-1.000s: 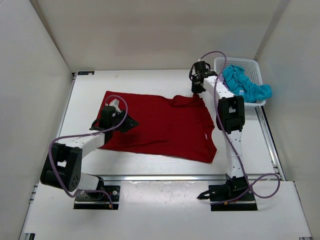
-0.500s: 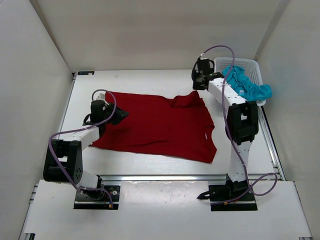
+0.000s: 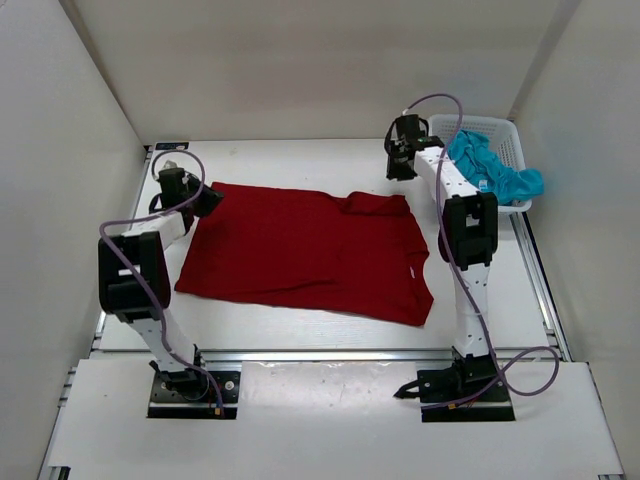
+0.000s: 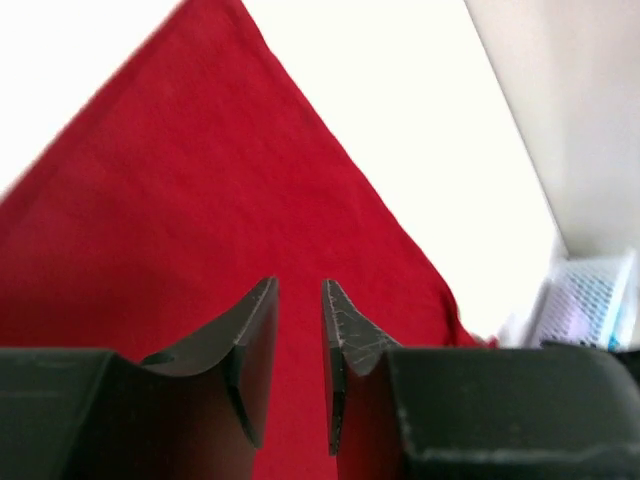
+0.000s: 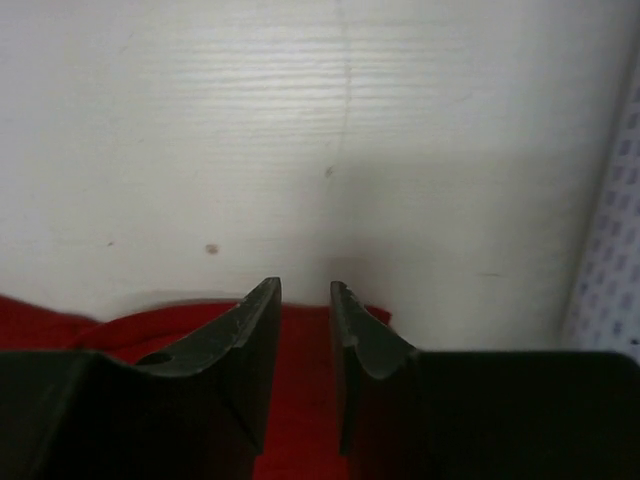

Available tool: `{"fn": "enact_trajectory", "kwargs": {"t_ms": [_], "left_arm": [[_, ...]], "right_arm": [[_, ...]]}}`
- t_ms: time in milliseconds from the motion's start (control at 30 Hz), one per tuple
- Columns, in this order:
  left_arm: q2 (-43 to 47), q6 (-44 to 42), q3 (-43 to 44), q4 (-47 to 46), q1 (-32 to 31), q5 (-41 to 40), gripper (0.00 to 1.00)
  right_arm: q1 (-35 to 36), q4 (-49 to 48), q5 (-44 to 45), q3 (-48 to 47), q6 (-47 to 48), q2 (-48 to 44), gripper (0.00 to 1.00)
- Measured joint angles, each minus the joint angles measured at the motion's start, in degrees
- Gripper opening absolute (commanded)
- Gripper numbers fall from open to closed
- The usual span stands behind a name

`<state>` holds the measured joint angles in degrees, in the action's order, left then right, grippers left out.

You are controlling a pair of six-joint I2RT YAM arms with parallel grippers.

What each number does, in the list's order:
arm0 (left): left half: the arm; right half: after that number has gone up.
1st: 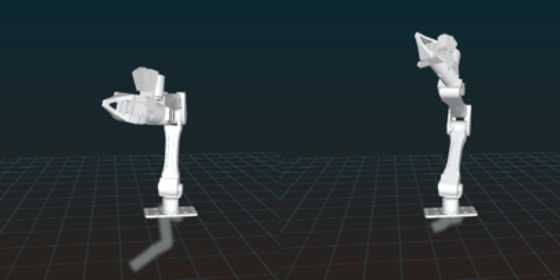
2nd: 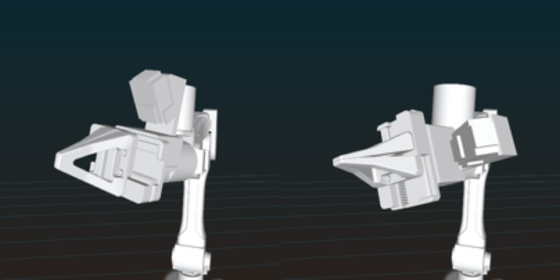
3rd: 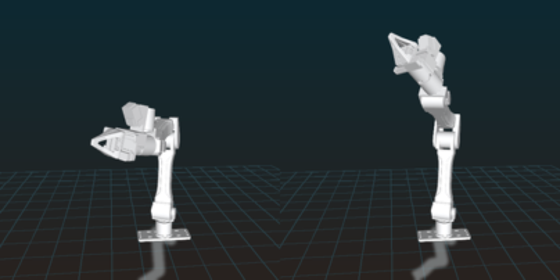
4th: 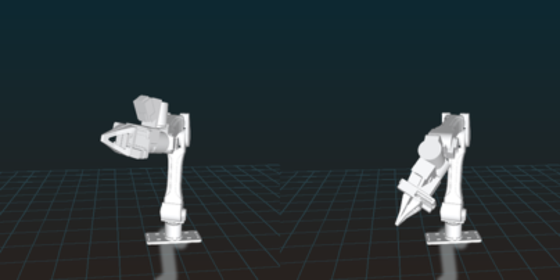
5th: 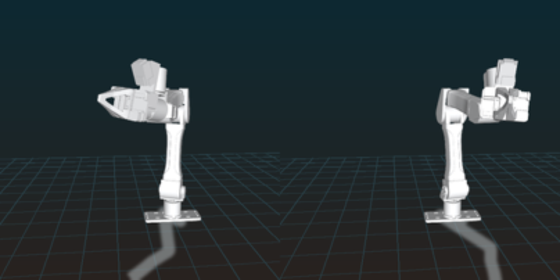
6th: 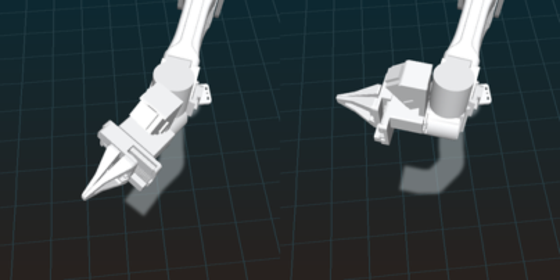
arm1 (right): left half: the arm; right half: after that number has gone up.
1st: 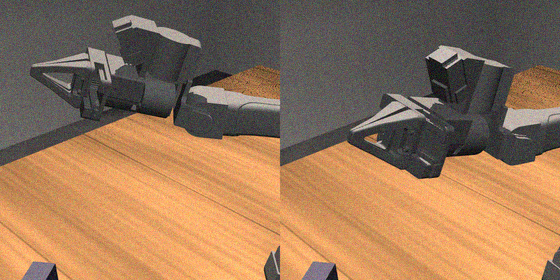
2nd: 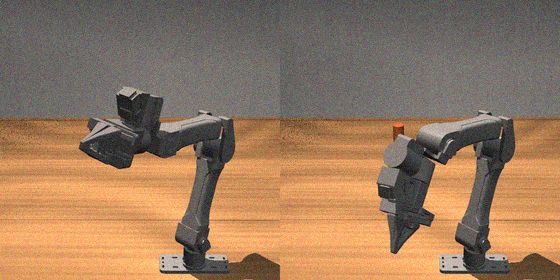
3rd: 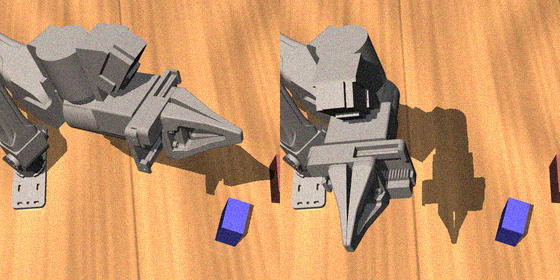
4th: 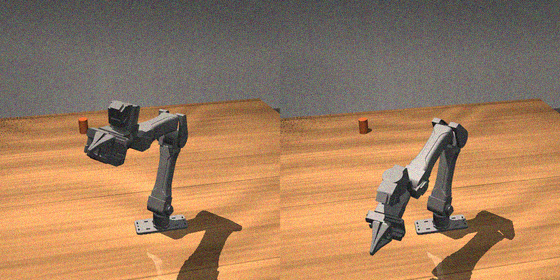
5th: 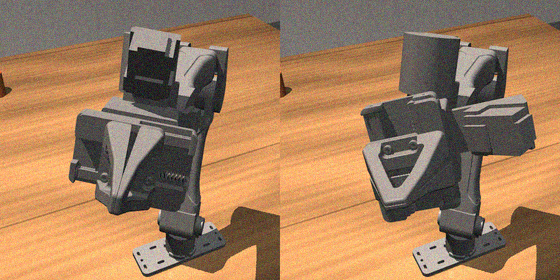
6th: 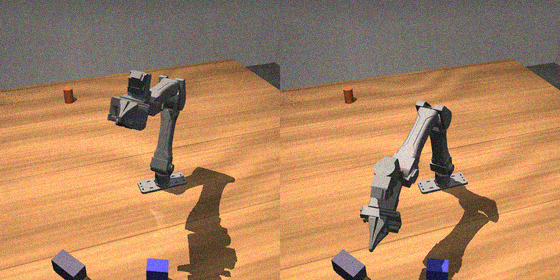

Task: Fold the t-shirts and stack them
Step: Grap the side of the flattened tshirt furthest away from the robot with both arms

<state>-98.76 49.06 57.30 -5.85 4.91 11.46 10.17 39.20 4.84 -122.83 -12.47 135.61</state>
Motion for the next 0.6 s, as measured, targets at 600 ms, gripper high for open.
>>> {"fn": "enact_trajectory", "kwargs": {"t_ms": [600], "left_arm": [[-14.8, -11.3, 20.6, 14.9, 0.9, -6.8, 0.44]], "right_arm": [[-0.9, -5.2, 1.6, 17.8, -2.6, -7.5, 0.34]]}}
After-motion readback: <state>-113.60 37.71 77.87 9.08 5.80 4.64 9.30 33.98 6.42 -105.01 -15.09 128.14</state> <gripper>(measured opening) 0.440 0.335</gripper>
